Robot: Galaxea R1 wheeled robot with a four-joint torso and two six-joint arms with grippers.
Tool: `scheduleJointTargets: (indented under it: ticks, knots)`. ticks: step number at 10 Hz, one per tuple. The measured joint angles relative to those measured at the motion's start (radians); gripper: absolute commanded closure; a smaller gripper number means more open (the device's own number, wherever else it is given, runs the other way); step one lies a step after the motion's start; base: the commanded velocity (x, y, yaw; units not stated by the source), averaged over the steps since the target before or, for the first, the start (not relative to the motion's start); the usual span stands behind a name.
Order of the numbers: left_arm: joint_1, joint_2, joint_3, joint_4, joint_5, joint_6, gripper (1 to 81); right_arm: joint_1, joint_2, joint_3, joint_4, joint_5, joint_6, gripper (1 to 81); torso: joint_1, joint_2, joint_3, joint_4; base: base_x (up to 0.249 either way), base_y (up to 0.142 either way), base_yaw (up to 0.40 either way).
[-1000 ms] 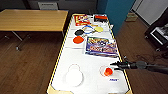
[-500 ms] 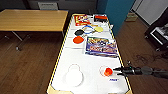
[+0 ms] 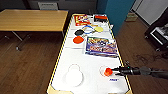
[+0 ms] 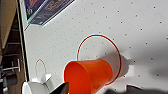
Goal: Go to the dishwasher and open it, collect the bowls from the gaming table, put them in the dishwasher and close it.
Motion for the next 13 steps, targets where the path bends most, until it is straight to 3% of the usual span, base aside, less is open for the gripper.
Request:
scheduleJointTargets:
  ticks: [5,13]
  knots:
    - [0.0,-0.001,0.0,0.0,0.0,0.0,1.0,-0.037,0.055,-0.068,-0.003,0.018,0.01,1.0,0.0,0.0,0.0,0.0,0.0,0.0,0.0]
    - [0.001,-0.006,0.0,0.0,0.0,0.0,1.0,-0.052,0.092,-0.198,0.005,0.031,0.085,1.0,0.0,0.0,0.0,0.0,0.0,0.0,0.0]
